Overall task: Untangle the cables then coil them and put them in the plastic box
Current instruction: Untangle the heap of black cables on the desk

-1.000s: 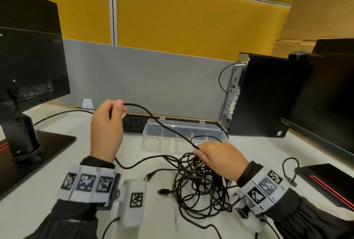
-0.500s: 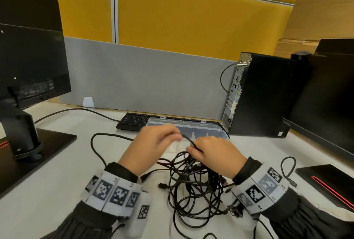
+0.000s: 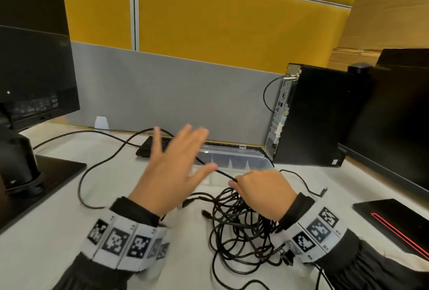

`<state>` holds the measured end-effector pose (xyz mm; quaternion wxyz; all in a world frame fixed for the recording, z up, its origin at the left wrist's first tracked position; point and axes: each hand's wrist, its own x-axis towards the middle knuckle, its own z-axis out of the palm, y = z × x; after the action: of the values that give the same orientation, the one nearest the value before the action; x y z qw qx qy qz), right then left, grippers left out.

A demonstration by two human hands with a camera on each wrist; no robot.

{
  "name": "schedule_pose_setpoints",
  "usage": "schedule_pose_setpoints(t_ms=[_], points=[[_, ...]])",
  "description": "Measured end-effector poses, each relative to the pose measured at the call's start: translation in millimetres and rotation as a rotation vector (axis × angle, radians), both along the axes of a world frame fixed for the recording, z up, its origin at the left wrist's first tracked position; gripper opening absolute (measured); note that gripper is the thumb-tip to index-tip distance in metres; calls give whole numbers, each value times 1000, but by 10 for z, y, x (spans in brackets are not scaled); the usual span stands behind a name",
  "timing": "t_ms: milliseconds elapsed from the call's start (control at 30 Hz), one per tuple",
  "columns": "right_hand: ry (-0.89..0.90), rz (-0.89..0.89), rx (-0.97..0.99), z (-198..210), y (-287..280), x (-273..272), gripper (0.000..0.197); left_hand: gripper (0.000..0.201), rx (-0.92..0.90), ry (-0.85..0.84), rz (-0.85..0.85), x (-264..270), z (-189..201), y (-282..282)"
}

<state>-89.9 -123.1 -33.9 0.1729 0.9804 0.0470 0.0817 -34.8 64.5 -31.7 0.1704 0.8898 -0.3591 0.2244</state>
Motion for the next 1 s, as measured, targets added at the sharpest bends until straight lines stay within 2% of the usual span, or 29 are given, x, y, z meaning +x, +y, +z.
schedule_pose_setpoints(t_ms=[33, 100, 167, 233, 267, 333, 400, 433, 467, 533, 600, 667, 733, 767, 900, 1000], points=[[-34, 20, -21, -2, 27, -1, 43, 77, 72, 58, -69, -36, -32, -75], [-121, 72, -78, 15, 102, -14, 32, 51, 100, 167, -162, -57, -126, -194], [-138, 85, -69, 31, 167, -41, 29, 28, 4, 191, -236, -25, -193, -240], [-42, 68, 32, -2, 119, -31, 40, 24, -132, 220, -328, 30, -194, -205], [12, 25, 103, 7, 66, -17, 41, 24, -254, 258, -372, 61, -165, -151], [101, -54, 219, 4, -87, -15, 35, 28, -643, 278, -368, 134, -11, 30], [168, -148, 260, -40, -250, -22, 34, 27, -1065, 231, -170, 257, 154, 289], [181, -181, 257, -73, -313, -26, 35, 28, -1193, 234, -50, 325, 196, 408], [174, -196, 251, -93, -360, -27, 37, 30, -1237, 257, 41, 382, 208, 491], [163, -189, 194, -85, -363, -33, 38, 26, -1135, 277, 126, 437, 157, 520], [173, -173, 108, -78, -324, -21, 41, 23, -890, 174, 232, 405, 87, 441], [172, -166, 65, -82, -284, -5, 46, 49, -633, 38, 275, 329, 53, 344], [166, -164, 45, -91, -255, 10, 48, 71, -420, -33, 196, 249, 48, 242], [163, -157, 33, -95, -239, 17, 48, 76, -314, -55, 148, 214, 34, 185], [134, -104, -18, -58, -131, 24, 42, 81, 26, -35, -77, 135, -120, -66], [81, -63, -39, -13, -57, 17, 46, 76, 114, 62, -165, 54, -194, -232]])
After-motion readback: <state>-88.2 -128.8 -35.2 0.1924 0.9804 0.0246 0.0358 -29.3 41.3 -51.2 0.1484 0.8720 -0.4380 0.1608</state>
